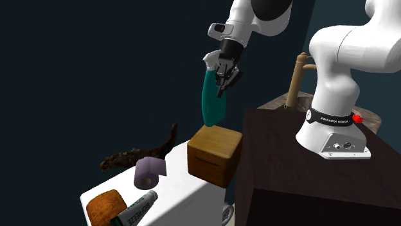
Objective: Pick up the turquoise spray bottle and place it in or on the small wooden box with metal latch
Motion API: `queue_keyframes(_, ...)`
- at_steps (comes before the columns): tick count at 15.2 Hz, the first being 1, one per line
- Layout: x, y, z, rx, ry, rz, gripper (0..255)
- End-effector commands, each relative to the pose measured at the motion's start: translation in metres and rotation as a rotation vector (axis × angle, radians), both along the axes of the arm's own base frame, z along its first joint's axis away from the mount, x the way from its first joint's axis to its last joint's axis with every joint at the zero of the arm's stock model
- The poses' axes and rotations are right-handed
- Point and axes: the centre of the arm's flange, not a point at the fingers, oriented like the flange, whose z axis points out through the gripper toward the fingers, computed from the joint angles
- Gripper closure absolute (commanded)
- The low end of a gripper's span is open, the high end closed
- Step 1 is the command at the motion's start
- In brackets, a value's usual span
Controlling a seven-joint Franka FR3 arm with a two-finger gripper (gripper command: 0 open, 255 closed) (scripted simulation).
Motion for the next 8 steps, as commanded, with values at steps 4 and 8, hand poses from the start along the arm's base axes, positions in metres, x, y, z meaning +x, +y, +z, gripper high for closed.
queue_keyframes(4,-0.025,-0.024,-0.012,-0.002,-0.001,0.001,255)
queue_keyframes(8,-0.025,-0.024,-0.033,-0.002,-0.001,0.001,255)
